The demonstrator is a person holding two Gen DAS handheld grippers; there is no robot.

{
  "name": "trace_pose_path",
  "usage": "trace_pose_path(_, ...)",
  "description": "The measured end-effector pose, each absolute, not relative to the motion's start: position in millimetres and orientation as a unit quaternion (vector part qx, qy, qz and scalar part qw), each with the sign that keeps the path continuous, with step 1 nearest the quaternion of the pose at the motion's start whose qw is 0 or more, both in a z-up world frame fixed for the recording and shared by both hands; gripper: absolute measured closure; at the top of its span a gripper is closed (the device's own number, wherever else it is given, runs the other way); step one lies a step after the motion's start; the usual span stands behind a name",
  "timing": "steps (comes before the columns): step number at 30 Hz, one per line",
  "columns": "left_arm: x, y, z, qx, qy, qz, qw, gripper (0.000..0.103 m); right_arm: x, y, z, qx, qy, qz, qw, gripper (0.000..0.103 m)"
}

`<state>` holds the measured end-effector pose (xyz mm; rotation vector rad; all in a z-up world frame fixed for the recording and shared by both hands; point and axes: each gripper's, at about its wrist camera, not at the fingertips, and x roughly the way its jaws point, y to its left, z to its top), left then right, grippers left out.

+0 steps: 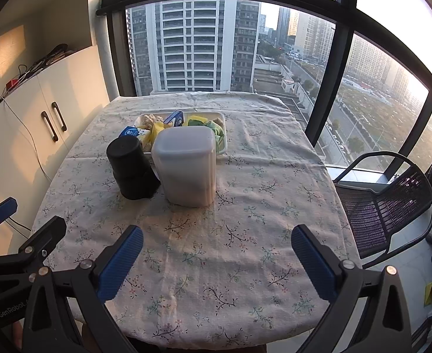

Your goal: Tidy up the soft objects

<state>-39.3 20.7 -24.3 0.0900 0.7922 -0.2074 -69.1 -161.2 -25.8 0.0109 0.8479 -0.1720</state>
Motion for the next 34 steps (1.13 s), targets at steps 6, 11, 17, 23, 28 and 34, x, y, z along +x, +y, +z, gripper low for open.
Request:
trace_pose_path(6, -35, 21, -27, 0.037, 0.39, -0.107, 0.914, 0.0, -69, -162, -26, 0.008, 0.412, -0.084, 0.907, 0.0)
trace_pose_path(11, -34, 21, -29, 0.031, 0.395, -0.11, 0.912, 0.0, -68, -163, -27, 0.008, 0.413, -0.083, 0.907, 0.0)
trace_pose_path(17, -30, 23, -32, 0.02, 0.404, -0.116, 0.907, 0.0, -68, -163, -30, 0.011, 0.415, -0.081, 0.906, 0.0)
trace_pose_path(23, -26, 26, -36, 0.018, 0.407, -0.11, 0.906, 0.0, -65, -164, -33, 0.012, 0.419, -0.078, 0.905, 0.0)
trace_pose_path(28, -25, 24, -39, 0.034, 0.392, -0.097, 0.914, 0.0, -60, -165, -39, 0.017, 0.425, -0.071, 0.902, 0.0)
trace_pose_path(34, -16, 17, -50, 0.054, 0.384, -0.082, 0.918, 0.0, -46, -168, -55, 0.026, 0.445, -0.067, 0.893, 0.0)
